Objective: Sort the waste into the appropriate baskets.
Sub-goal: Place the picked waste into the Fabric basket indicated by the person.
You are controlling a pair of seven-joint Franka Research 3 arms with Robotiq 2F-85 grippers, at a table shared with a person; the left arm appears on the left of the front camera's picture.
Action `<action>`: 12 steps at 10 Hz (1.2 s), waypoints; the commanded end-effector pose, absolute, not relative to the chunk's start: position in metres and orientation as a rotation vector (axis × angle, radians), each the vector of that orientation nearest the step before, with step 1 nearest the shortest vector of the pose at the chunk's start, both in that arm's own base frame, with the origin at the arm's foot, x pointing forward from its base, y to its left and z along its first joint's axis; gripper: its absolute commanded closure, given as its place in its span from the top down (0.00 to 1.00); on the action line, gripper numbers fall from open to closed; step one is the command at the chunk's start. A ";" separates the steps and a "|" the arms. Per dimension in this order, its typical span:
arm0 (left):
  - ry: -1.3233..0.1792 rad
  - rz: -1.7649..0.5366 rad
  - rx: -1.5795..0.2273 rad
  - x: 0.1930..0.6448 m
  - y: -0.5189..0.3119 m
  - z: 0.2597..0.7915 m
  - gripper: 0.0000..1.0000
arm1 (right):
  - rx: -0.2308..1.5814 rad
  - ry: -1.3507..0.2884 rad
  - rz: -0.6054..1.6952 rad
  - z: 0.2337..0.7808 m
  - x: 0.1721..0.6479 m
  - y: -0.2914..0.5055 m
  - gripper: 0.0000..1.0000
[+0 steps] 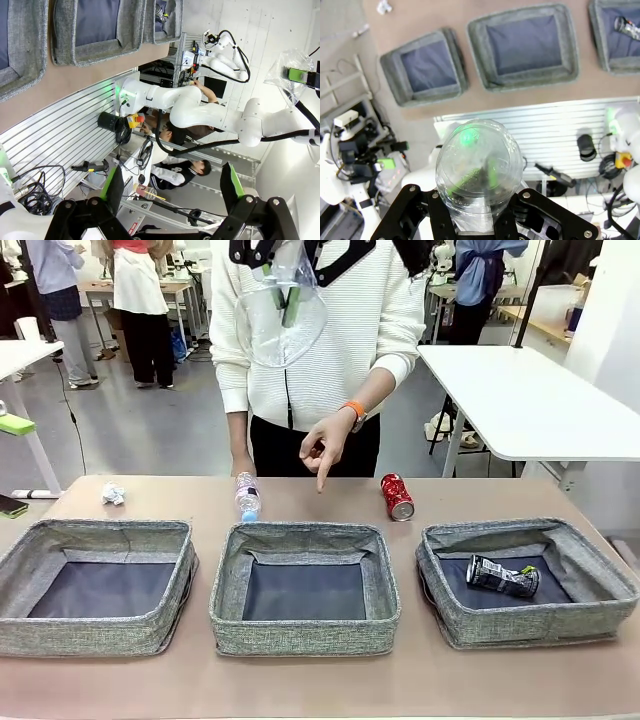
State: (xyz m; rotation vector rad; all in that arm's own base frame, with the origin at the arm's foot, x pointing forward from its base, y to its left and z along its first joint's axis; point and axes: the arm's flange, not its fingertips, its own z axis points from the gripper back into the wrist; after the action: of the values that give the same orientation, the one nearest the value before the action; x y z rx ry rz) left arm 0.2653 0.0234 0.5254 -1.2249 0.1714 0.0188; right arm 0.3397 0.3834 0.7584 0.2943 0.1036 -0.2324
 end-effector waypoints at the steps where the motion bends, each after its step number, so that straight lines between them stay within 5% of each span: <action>1: 0.163 0.000 -1.246 0.264 0.024 0.527 1.00 | 0.310 0.101 -0.230 0.761 0.339 0.384 0.05; 4: 0.163 0.000 -1.246 0.264 0.024 0.527 1.00 | 0.294 0.104 -0.232 0.758 0.340 0.383 0.05; 9: 0.163 0.000 -1.246 0.264 0.024 0.527 1.00 | 0.120 0.198 -0.148 0.553 0.321 0.402 0.05; 12: 0.163 0.000 -1.246 0.264 0.024 0.527 1.00 | 0.203 0.108 -0.171 0.479 0.319 0.390 0.05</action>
State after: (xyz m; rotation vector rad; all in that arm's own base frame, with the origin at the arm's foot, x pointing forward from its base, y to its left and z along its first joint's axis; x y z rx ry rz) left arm 0.2652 0.0236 0.5256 -1.2250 0.1713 0.0189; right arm 0.3301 0.4027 0.4827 0.1443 0.1691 -0.1773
